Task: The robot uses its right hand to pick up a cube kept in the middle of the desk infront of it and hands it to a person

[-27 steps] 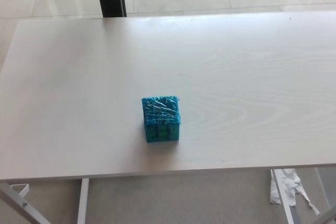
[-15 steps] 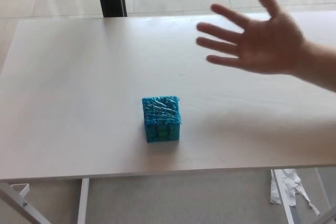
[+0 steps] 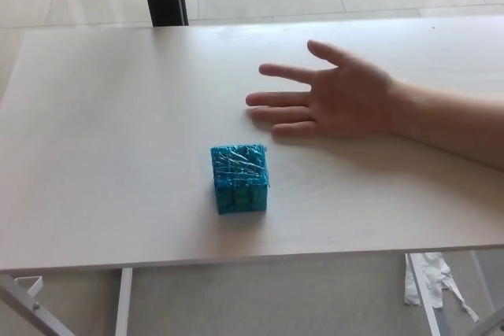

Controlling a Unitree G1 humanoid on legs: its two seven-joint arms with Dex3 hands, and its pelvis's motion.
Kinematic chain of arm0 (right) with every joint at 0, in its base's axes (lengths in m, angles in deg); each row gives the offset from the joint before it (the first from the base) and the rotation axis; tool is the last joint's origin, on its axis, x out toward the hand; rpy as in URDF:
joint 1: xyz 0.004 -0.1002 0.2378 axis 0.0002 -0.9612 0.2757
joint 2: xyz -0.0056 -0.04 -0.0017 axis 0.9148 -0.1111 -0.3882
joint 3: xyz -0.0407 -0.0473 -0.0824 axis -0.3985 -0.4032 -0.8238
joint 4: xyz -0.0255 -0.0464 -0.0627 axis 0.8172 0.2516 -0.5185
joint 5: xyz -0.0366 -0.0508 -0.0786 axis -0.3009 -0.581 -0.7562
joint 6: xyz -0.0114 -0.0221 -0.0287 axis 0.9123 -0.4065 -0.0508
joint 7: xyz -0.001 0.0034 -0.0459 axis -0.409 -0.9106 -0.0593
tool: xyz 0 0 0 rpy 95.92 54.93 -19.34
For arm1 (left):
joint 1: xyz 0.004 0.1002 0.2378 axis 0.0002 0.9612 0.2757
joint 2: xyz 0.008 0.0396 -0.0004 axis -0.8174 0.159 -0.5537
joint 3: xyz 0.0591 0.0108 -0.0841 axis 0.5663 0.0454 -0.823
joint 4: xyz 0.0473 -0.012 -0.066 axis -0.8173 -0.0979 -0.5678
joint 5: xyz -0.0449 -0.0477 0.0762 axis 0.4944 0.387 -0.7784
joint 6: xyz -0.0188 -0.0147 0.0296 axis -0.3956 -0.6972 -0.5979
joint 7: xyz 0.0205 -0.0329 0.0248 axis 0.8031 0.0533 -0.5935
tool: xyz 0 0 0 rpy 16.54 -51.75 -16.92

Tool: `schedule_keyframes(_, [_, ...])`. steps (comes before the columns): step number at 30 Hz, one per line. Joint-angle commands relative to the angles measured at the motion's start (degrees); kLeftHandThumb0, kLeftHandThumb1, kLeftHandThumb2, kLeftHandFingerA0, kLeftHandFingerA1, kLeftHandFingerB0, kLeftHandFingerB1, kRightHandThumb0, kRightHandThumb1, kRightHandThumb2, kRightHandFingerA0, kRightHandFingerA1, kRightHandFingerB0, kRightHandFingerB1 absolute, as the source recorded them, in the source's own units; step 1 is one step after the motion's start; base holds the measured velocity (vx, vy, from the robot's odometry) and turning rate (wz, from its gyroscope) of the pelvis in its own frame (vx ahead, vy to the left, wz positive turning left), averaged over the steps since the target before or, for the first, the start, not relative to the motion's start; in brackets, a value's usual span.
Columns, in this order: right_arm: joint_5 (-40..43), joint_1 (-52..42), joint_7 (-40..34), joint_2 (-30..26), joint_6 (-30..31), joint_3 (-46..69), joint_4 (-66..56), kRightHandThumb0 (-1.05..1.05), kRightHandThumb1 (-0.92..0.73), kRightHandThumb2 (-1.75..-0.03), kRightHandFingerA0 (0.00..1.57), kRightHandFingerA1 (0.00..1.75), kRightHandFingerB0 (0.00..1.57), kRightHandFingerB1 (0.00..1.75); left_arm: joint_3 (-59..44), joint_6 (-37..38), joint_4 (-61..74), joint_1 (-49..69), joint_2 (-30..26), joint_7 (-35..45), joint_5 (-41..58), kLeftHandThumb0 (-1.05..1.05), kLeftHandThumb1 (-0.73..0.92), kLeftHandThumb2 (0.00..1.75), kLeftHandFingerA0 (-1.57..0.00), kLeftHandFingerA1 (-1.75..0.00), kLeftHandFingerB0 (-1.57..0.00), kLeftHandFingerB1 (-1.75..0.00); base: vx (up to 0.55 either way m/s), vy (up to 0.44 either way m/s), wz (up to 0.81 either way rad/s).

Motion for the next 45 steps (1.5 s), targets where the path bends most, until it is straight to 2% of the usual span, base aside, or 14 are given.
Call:
schedule_keyframes(1, [5.2,2.8,-0.3,0.5,1.9,2.4,-16.8,-0.65,-0.53,-0.57,0.65,0.6,0.47,0.38,-0.9,1.3,-0.5,-0.4,-0.8,-0.3,1.4,-0.58,0.51,0.56,-0.39,-0.5,-0.48,-0.38,0.0,0.0,0.0])
schedule_keyframes(2, [5.9,3.7,1.0,0.4,1.9,2.2,-19.8,-0.73,-0.41,-0.83,0.62,0.66,0.41,0.48,-1.1,1.3,-0.6,-0.7,-0.7,-0.4,1.6,-0.57,0.51,0.56,-0.42,-0.51,-0.51,-0.39,0.0,0.0,0.0])
schedule_keyframes(3, [6.9,4.7,0.1,1.1,5.8,1.1,-30.1,-0.79,-0.51,-0.56,0.62,0.62,0.52,0.45,-1.3,1.4,-0.6,-0.8,-0.5,-0.2,1.9,-0.57,0.51,0.56,-0.45,-0.51,-0.5,-0.39,0.0,0.0,0.0])
schedule_keyframes(4, [8.1,5.0,0.6,1.3,8.3,0.3,-35.6,-0.83,-0.4,-0.83,0.55,0.66,0.43,0.54,-1.3,1.5,-0.7,-0.9,-0.4,-0.2,1.9,-0.59,0.51,0.56,-0.42,-0.49,-0.51,-0.38,0.0,0.0,0.0])
schedule_keyframes(14, [6.5,18.8,1.4,2.3,18.6,-15.2,-64.9,-0.64,-0.51,-0.56,0.36,0.45,0.3,0.32,-0.5,1.5,-0.2,-1.2,-0.2,-0.2,1.2,-0.58,0.52,0.56,-0.35,-0.5,-0.49,-0.39,0.0,0.0,0.0])
schedule_keyframes(15, [4.2,21.8,1.4,3.0,20.1,-17.9,-65.4,-0.62,-0.52,-0.56,0.29,0.47,0.25,0.31,-0.2,1.6,-0.2,-1.2,-0.2,-0.2,1.0,-0.62,0.41,0.79,-0.3,-0.55,-0.42,-0.5,0.0,0.0,0.0])
schedule_keyframes(23, [-9.5,36.5,5.7,13.2,25.1,-37.6,-60.0,-0.7,-0.43,-0.82,0.25,0.57,0.2,0.44,-0.2,1.5,0.1,-1.7,0.1,0.6,1.2,-0.58,0.52,0.56,-0.34,-0.5,-0.48,-0.39,0.0,0.0,0.0])
schedule_keyframes(34, [-23.2,40.8,8.2,19.0,22.5,-56.6,-48.1,-0.75,-0.57,-0.58,0.33,0.55,0.3,0.36,-0.4,2.1,-0.1,-0.9,0.2,0.8,1.3,-0.63,0.4,0.79,-0.27,-0.55,-0.41,-0.51,0.0,0.0,0.0])
schedule_keyframes(35, [-25.7,41.4,6.5,19.9,18.6,-58.7,-44.4,-0.73,-0.43,-0.85,0.34,0.6,0.26,0.48,-0.1,1.8,-0.6,-1.1,0.1,0.4,0.8,-0.64,0.4,0.79,-0.26,-0.55,-0.41,-0.5,0.0,0.0,0.0])
schedule_keyframes(36, [-26.4,41.8,6.5,19.8,18.3,-59.6,-43.4,-0.73,-0.56,-0.58,0.36,0.56,0.33,0.38,-0.3,1.6,-0.6,-1.2,0.1,0.4,1.1,-0.64,0.4,0.78,-0.26,-0.54,-0.41,-0.5,0.0,0.0,0.0])
schedule_keyframes(38, [-28.4,43.2,6.2,19.8,17.5,-61.9,-40.8,-0.76,-0.59,-0.59,0.31,0.62,0.29,0.41,-0.1,1.8,-0.4,-1.2,0.2,0.5,1.0,-0.61,0.51,0.56,-0.35,-0.51,-0.47,-0.39,0.0,0.0,0.0])
schedule_keyframes(41, [-30.9,45.5,6.6,19.4,17.8,-65.3,-37.6,-0.78,-0.6,-0.59,0.32,0.62,0.29,0.42,0.0,1.8,-0.4,-1.3,0.2,0.2,0.9,-0.64,0.4,0.79,-0.29,-0.56,-0.41,-0.51,0.0,0.0,0.0])
schedule_keyframes(43, [-32.2,46.9,6.7,19.5,19.2,-67.2,-35.9,-0.76,-0.45,-0.89,0.32,0.64,0.25,0.51,-0.2,1.7,-0.4,-1.4,0.2,0.3,1.0,-0.63,0.4,0.79,-0.26,-0.56,-0.43,-0.51,0.0,0.0,0.0])
schedule_keyframes(45, [-32.8,47.9,6.4,19.5,19.4,-68.2,-34.5,-0.77,-0.59,-0.59,0.35,0.62,0.32,0.42,-0.1,1.9,-0.3,-1.2,0.2,0.3,0.9,-0.64,0.4,0.8,-0.25,-0.55,-0.42,-0.52,0.0,0.0,0.0])
